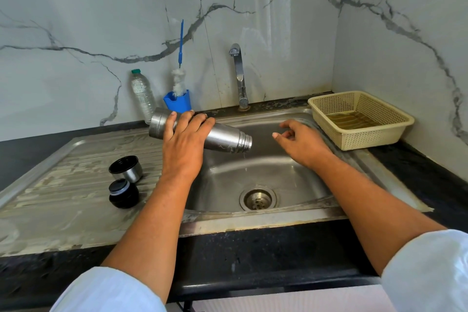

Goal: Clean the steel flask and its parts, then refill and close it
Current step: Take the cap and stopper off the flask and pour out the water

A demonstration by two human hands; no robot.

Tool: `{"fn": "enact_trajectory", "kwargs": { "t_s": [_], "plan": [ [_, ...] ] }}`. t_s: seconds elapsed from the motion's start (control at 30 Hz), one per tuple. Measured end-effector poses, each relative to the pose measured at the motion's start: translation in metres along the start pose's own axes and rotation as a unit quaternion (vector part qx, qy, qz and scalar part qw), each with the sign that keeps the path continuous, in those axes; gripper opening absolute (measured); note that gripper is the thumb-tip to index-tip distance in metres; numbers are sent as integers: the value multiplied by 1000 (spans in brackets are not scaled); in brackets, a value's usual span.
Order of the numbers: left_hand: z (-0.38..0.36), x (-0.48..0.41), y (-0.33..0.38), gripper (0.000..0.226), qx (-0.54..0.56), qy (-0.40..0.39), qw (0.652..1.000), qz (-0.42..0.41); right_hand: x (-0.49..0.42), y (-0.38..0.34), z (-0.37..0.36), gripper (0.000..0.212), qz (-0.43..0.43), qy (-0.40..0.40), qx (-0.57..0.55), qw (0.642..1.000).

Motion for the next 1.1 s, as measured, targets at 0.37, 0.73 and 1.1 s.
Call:
{"fn": "enact_trajectory", "kwargs": {
  "t_s": [0.37,0.73,1.1],
  "plan": [
    [-5,-1,-6,73,8,10,999,41,1,0,-1,50,3,0,0,1000],
    [-2,-4,-24,84,173,-32,958,229,-2,-25,3,50,38,4,21,999],
    [3,-10,-56,58,447,29,784,430,-120,-142,3,36,171,-31,82,981]
  ]
}}
Point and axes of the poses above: each hand's wrist, its own x-axis away from the middle knuckle, its own z-axis out of the back of the hand, y = z × x, the point moved 3 cm from there along -x, towards the middle knuckle, and after that the axes turned 14 degrees about z, right-handed, at the moved point
